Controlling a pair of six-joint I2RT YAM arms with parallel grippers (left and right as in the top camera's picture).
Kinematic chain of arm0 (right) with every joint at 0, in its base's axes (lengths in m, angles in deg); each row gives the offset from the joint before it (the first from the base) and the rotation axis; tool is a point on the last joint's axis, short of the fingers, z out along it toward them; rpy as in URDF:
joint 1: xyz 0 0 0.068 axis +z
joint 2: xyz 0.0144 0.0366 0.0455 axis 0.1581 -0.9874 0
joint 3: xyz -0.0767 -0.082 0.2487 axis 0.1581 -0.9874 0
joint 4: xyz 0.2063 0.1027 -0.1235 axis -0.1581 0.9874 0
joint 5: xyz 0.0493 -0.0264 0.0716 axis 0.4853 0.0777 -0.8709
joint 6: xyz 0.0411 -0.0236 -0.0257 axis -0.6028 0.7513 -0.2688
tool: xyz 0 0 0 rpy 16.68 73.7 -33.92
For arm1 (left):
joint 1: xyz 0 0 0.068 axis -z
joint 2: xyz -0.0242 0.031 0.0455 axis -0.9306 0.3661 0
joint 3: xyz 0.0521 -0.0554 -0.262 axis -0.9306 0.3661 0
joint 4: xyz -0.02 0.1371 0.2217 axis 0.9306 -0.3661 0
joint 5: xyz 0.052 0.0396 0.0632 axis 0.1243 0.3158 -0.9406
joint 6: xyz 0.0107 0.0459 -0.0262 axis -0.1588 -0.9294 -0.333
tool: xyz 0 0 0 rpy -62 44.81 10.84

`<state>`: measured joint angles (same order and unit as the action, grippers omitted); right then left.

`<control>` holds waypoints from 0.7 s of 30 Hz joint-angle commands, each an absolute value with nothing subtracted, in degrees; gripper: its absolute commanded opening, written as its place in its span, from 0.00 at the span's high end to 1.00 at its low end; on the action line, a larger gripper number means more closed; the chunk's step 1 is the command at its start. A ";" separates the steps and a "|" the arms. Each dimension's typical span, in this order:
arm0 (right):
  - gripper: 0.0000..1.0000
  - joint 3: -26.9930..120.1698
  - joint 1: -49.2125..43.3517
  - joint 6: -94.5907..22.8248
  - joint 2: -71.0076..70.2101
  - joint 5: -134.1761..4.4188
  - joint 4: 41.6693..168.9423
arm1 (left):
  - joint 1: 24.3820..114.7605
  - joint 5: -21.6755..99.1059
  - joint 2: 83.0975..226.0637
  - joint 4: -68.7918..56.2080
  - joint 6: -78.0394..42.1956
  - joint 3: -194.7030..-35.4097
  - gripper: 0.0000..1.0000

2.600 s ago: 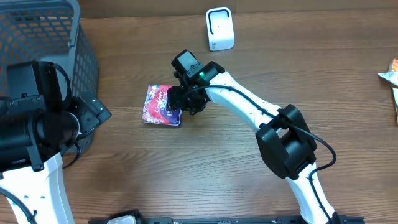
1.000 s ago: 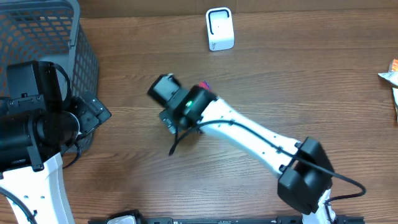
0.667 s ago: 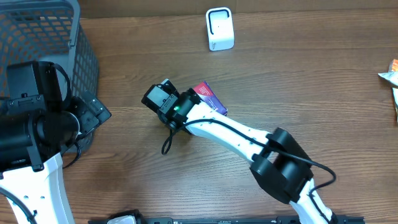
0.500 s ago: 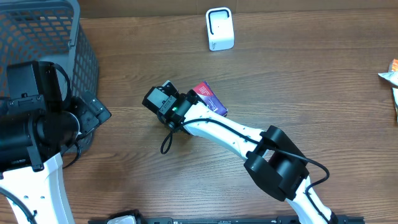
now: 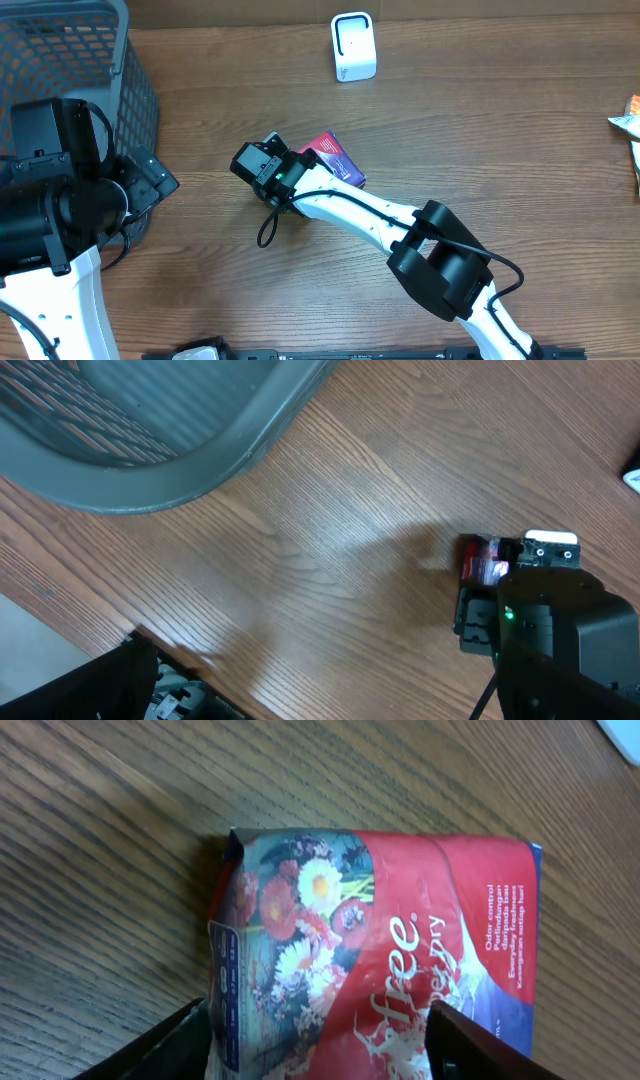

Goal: Scan the item barcode

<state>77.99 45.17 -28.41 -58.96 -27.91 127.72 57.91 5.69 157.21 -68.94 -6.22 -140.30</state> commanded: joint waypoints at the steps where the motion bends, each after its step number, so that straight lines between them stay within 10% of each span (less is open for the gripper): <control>1: 0.32 78.79 46.83 -29.26 -59.60 -27.49 128.03 | 57.67 5.14 157.19 -68.88 -5.32 -140.26 0.00; 18: 0.41 78.27 47.44 -29.89 -62.51 -25.92 127.74 | 57.67 5.14 157.19 -68.88 -5.32 -140.26 0.00; 21: 0.63 78.27 46.91 -29.92 -62.51 -25.98 127.92 | 57.67 5.14 157.19 -68.88 -5.32 -140.26 0.00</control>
<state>77.99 47.99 -29.52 -61.59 -25.28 127.87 57.91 5.69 157.21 -68.94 -6.22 -140.30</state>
